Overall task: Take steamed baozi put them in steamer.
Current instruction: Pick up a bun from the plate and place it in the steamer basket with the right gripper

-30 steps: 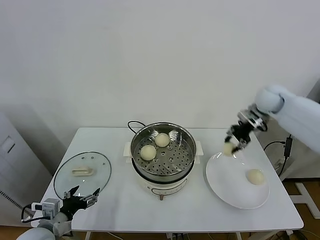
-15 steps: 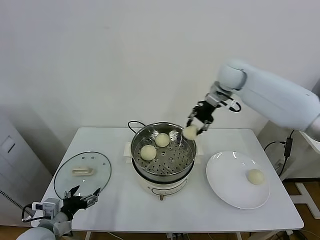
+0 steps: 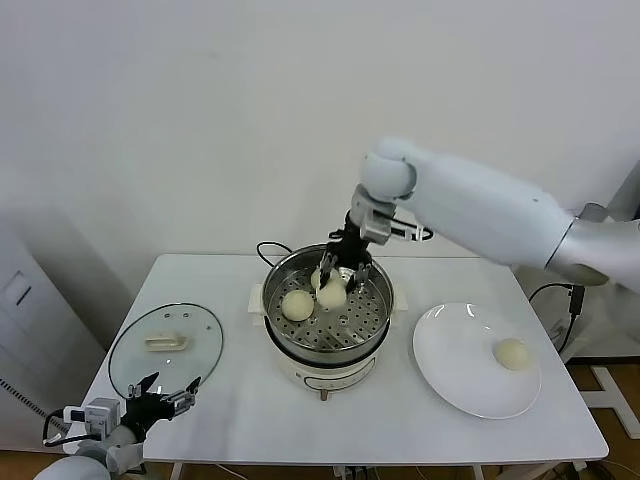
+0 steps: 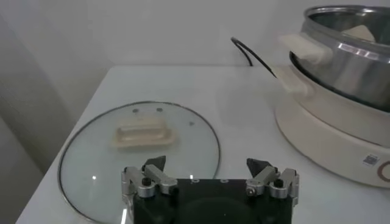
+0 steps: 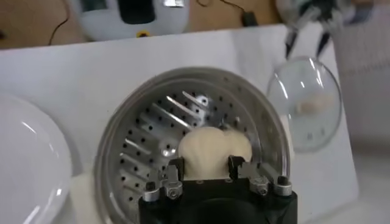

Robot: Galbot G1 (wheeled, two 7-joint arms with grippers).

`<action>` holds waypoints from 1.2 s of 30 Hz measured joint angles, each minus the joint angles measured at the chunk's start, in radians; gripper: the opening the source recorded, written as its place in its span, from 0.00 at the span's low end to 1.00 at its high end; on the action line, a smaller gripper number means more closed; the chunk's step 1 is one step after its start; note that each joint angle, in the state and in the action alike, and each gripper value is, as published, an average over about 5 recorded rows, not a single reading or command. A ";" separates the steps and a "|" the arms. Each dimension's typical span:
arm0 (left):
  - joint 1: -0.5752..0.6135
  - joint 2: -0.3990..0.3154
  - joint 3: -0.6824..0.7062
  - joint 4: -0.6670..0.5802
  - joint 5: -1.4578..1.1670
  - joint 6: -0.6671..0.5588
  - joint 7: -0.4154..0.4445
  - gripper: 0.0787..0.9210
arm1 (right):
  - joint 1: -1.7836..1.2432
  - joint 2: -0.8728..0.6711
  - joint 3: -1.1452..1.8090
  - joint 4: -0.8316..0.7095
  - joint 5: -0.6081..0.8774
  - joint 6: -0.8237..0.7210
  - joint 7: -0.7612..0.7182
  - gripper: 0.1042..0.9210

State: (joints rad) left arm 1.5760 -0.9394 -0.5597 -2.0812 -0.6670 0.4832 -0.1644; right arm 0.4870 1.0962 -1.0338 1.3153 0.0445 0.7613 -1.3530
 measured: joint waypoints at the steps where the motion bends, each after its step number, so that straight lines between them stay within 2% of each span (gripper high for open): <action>1: 0.000 0.000 0.000 0.000 0.000 0.000 0.000 0.88 | -0.007 0.000 0.001 0.010 -0.012 0.009 -0.001 0.44; 16: 0.001 -0.001 -0.002 -0.003 0.000 0.000 0.000 0.88 | -0.114 0.029 0.029 0.065 -0.169 0.063 -0.004 0.46; 25: 0.005 0.001 -0.008 -0.001 -0.002 -0.003 0.000 0.88 | -0.171 0.039 0.040 0.071 -0.235 0.063 -0.001 0.61; 32: 0.005 0.003 -0.009 0.002 -0.003 -0.005 0.001 0.88 | -0.172 0.028 0.065 0.061 -0.263 0.062 0.002 0.82; 36: 0.004 0.005 -0.009 0.004 -0.004 -0.005 0.002 0.88 | -0.148 0.018 0.092 0.041 -0.264 0.062 0.000 0.87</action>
State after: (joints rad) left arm 1.5801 -0.9344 -0.5684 -2.0773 -0.6710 0.4781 -0.1628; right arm 0.3390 1.1147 -0.9420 1.3566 -0.2199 0.8237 -1.3533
